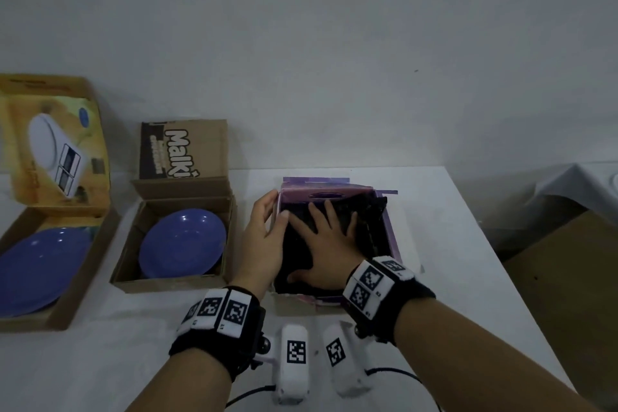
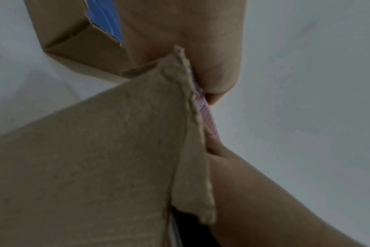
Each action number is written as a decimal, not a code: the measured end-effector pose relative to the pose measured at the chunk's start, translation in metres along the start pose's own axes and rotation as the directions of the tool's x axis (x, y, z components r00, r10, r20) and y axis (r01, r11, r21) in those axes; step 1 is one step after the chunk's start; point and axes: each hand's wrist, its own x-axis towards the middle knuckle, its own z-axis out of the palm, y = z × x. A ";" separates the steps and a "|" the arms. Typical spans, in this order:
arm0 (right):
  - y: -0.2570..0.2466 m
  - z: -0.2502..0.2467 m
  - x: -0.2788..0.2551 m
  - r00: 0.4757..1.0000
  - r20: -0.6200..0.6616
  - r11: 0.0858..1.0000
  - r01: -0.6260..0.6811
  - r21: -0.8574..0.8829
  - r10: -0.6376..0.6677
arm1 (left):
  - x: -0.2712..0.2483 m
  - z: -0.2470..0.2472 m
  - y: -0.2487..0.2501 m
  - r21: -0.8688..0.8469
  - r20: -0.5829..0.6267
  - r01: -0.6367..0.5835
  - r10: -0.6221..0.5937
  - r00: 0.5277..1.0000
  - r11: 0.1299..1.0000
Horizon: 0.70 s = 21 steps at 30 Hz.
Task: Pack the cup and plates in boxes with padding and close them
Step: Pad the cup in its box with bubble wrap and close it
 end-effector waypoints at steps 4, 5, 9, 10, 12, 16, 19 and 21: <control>0.005 -0.024 -0.006 1.000 -0.007 0.926 0.009 0.378 -0.007 | 0.006 0.000 0.003 0.150 0.076 0.031 -0.043 0.996 0.988; 0.007 -0.033 -0.011 0.999 -0.041 0.883 0.025 0.470 -0.007 | 0.008 -0.001 0.004 0.206 0.093 0.040 -0.060 0.994 0.978; 0.016 -0.059 -0.025 0.959 -0.194 0.829 -0.065 0.556 0.205 | 0.010 0.000 0.005 0.356 0.099 0.043 -0.083 0.992 0.934; 0.017 -0.060 -0.024 0.950 -0.149 0.802 -0.141 0.580 0.274 | 0.009 0.001 0.006 0.371 0.098 0.044 -0.086 0.992 0.928; 0.019 -0.057 -0.020 0.932 0.006 0.659 -0.261 0.705 0.362 | 0.008 0.002 0.008 0.414 0.095 0.037 -0.083 0.992 0.910; 0.023 -0.040 -0.014 0.899 0.153 0.321 -0.299 0.899 0.411 | 0.007 0.004 0.012 0.484 0.099 0.035 -0.095 0.991 0.874; 0.025 -0.044 -0.019 0.909 0.165 0.284 -0.286 0.915 0.383 | 0.007 0.005 0.013 0.493 0.094 0.043 -0.103 0.990 0.869; 0.030 -0.053 -0.024 0.910 0.109 0.354 -0.263 0.898 0.400 | 0.007 0.004 0.012 0.499 0.083 0.050 -0.105 0.991 0.865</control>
